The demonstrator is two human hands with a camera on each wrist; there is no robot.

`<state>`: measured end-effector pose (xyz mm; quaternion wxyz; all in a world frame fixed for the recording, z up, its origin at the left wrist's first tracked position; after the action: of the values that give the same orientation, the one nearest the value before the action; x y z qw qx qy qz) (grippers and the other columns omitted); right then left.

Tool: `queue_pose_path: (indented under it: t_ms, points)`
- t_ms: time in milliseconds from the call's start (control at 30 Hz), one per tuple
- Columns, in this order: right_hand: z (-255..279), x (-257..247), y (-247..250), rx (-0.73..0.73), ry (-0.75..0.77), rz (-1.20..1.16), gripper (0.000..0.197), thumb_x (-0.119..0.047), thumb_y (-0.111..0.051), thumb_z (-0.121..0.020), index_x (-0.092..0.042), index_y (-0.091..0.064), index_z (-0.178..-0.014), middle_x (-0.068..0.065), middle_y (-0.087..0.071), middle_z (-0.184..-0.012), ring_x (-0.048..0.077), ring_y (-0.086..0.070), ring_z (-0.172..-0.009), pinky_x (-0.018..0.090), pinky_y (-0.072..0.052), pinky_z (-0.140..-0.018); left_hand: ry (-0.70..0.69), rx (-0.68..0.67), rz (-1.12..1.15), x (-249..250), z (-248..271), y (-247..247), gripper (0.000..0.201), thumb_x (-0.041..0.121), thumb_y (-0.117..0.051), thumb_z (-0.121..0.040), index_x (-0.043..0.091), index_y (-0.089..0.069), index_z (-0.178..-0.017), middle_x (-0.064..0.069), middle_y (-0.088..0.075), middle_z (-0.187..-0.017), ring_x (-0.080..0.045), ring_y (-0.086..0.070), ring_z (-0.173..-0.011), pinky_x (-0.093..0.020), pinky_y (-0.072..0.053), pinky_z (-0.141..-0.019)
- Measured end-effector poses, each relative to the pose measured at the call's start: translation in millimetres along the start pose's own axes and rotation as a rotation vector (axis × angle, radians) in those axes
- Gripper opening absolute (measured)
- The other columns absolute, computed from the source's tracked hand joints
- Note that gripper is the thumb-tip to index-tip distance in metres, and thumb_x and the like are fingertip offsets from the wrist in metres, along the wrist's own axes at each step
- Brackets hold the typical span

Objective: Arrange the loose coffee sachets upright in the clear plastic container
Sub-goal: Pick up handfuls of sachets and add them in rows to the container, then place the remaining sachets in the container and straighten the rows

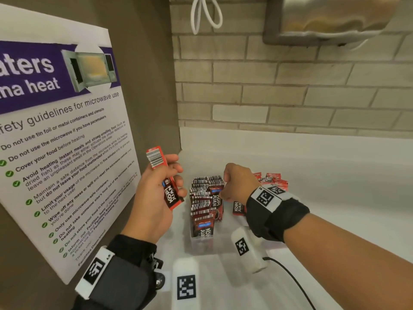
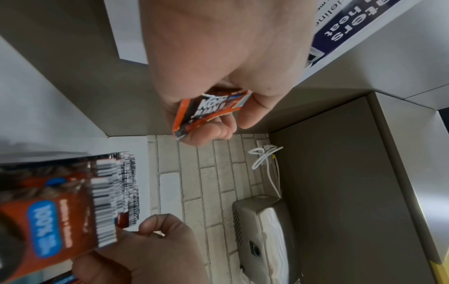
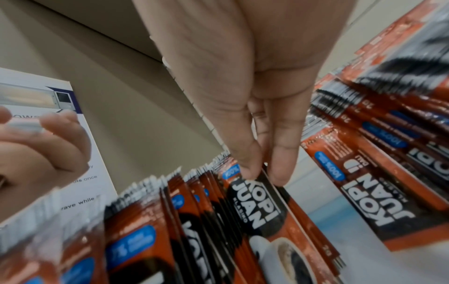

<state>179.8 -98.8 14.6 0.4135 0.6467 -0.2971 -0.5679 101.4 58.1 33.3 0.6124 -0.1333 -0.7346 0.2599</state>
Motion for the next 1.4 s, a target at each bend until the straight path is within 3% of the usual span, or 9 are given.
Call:
queue_pose_path:
  t_ms: [233,400,600,700,800,933,1100,1233,1400]
  points:
    - [3.0,4.5,8.2,0.006,0.014,-0.035,0.033,0.0,-0.066,-0.075,-0.01,-0.039,-0.092,0.011,-0.054,-0.091,0.024,-0.052,-0.077,0.028,-0.043,-0.062,0.052,0.03,0.055,-6.0,-2.3,4.4,0.019,0.001,-0.038,-0.086,0.016,-0.049,-0.091,-0.002,-0.055,-0.071,-0.014,-0.055,-0.055,-0.027,-0.051,-0.046]
    - [15.0,-9.6,37.9,0.196,0.151,-0.091,0.023,-0.013,-0.065,-0.083,-0.014,-0.045,-0.094,0.002,-0.052,-0.094,0.015,-0.049,-0.077,0.026,-0.038,-0.067,0.062,-0.068,-0.035,-6.0,-6.5,0.2,0.017,0.002,-0.043,-0.094,0.014,-0.056,-0.096,-0.003,-0.061,-0.071,-0.014,-0.06,-0.068,-0.042,-0.052,-0.08]
    - [37.6,-51.9,64.0,0.221,0.417,-0.491,0.026,-0.014,-0.062,-0.086,-0.027,-0.054,-0.108,-0.006,-0.055,-0.11,0.008,-0.054,-0.078,0.007,-0.041,-0.068,0.357,-0.219,0.272,-6.4,-9.6,-12.4,0.028,0.036,-0.041,-0.088,0.012,-0.054,-0.092,-0.002,-0.039,-0.054,-0.009,-0.036,-0.038,-0.015,-0.03,-0.034]
    - [44.4,-74.8,61.5,-0.069,0.506,-0.59,0.04,-0.014,-0.061,-0.087,-0.034,-0.051,-0.121,-0.008,-0.054,-0.116,0.004,-0.056,-0.088,0.012,-0.048,-0.077,0.545,-0.485,0.378,-11.3,-3.5,-22.9,0.055,0.064,-0.033,-0.089,0.017,-0.06,-0.094,0.0,-0.04,-0.053,-0.007,-0.035,-0.036,-0.014,-0.026,-0.033]
    - [42.8,-80.7,63.0,-0.093,0.529,-0.483,0.027,-0.004,-0.064,-0.085,-0.021,-0.063,-0.106,-0.007,-0.062,-0.093,0.001,-0.059,-0.079,0.016,-0.051,-0.075,0.569,-0.548,0.343,-10.6,-0.3,-26.3,0.061,0.073,-0.031,-0.085,0.017,-0.057,-0.081,-0.006,-0.048,-0.062,-0.01,-0.042,-0.041,-0.014,-0.03,-0.035]
    - [38.6,-68.7,72.1,0.057,0.415,-0.742,0.018,0.007,-0.062,-0.082,-0.011,-0.06,-0.081,0.007,-0.062,-0.079,0.015,-0.06,-0.069,0.025,-0.053,-0.067,0.396,-0.361,0.239,-1.5,-2.9,-20.6,0.071,0.066,-0.041,-0.079,0.004,-0.063,-0.104,-0.016,-0.063,-0.088,-0.025,-0.061,-0.066,-0.027,-0.052,-0.051]
    - [39.2,-49.4,56.7,0.044,0.151,-1.159,0.013,0.006,-0.058,-0.085,-0.006,-0.054,-0.082,0.012,-0.06,-0.076,0.016,-0.064,-0.061,0.027,-0.057,-0.061,-0.043,-0.13,0.101,7.0,-12.9,-12.3,0.017,0.028,-0.055,-0.084,0.013,-0.059,-0.092,0.004,-0.066,-0.077,-0.009,-0.061,-0.074,-0.023,-0.05,-0.063]
    - [43.4,-40.2,50.5,0.079,0.205,-0.664,0.013,-0.008,-0.07,-0.079,-0.017,-0.061,-0.078,0.01,-0.064,-0.09,0.029,-0.063,-0.079,0.037,-0.052,-0.076,-0.275,-0.134,-0.335,14.7,-18.1,-17.2,0.009,0.015,-0.057,-0.091,0.02,-0.063,-0.088,0.015,-0.06,-0.07,0.0,-0.054,-0.065,-0.016,-0.044,-0.058]
    - [45.7,-41.7,67.0,0.153,0.319,-0.277,0.023,-0.008,-0.072,-0.075,-0.026,-0.059,-0.071,-0.007,-0.061,-0.069,0.009,-0.056,-0.058,0.013,-0.042,-0.056,-0.396,-0.252,-0.576,20.0,-21.6,-37.9,0.021,0.021,-0.071,-0.083,0.031,-0.062,-0.1,0.016,-0.063,-0.085,0.001,-0.06,-0.079,-0.02,-0.047,-0.071]
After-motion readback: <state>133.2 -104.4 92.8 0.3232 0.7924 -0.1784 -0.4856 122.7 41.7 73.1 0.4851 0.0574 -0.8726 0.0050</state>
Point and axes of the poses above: each hand's wrist, its own z-axis away from the middle knuckle, its own y-axis out of the back of the hand, x = y × z, the point moved 3 cm from there along -z, towards the middle knuckle
